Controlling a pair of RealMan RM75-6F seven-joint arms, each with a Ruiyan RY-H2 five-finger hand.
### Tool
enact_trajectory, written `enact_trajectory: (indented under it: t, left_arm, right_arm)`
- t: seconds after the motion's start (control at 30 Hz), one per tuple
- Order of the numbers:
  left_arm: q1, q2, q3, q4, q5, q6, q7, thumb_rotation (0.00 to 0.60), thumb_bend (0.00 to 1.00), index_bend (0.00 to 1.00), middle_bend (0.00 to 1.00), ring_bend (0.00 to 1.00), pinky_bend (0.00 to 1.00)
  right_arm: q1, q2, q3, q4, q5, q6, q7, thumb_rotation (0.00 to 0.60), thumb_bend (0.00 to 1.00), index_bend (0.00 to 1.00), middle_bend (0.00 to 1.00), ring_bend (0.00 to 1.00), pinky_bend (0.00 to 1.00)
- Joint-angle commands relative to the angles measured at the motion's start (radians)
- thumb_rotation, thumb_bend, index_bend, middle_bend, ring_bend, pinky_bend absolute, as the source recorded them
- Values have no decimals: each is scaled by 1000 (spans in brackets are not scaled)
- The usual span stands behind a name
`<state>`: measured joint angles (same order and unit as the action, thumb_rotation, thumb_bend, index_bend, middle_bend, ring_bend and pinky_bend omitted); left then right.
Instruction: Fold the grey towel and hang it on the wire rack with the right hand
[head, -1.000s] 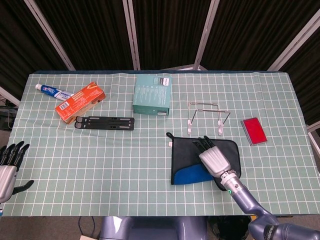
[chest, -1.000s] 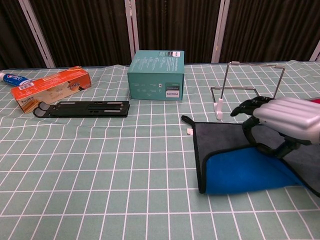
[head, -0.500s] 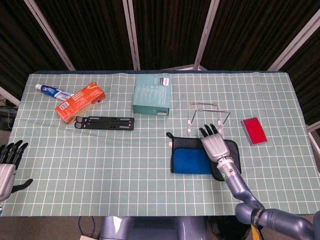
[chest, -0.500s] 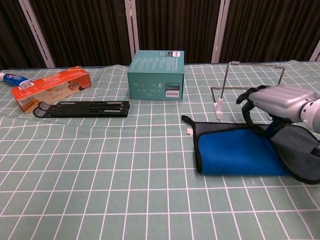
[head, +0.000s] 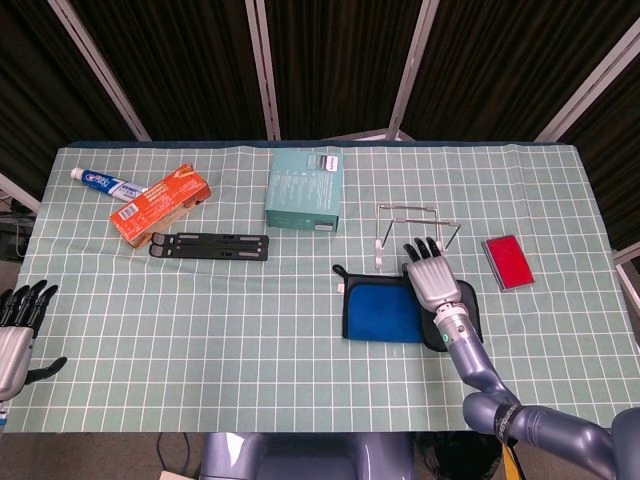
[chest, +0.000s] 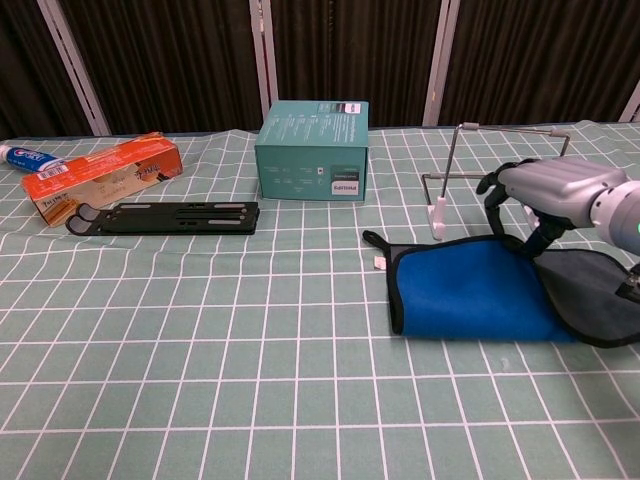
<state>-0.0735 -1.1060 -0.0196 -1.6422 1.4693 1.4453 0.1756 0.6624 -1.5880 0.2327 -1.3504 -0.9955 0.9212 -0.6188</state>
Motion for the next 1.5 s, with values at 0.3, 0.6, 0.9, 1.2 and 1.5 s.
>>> enact_trajectory:
  t: [0.3,0.6,0.9,1.2,1.5]
  left_arm:
    - [-4,-2,-2,4,-12,-7,1,600,0,0,0,0,0]
    - [-7,-5,-3,7,-19,-11,4,600,0,0,0,0,0]
    - [-7,-5,1,3,-11,-7,8,600,0,0,0,0,0]
    - [-7,0,1,2,-9,-5,-3,600,0,0,0,0,0]
    - [-2,10,6,-5,9,10,-22,600,0,0,0,0,0]
  right_arm:
    - [36,-29,2,36,52,8,7,600,376,648,108,0,0]
    - [45,-33,-15,66,86,13,-1,600,398,659,111,0,0]
    - [50,-23,-36,57,95,4,7,600,360,658,111,0,0]
    - [39,-13,-50,32,23,59,51,600,0,100,33,0,0]
    - [-43,146,-147,-196,-195,172,129,600,0,135,2,0,0]
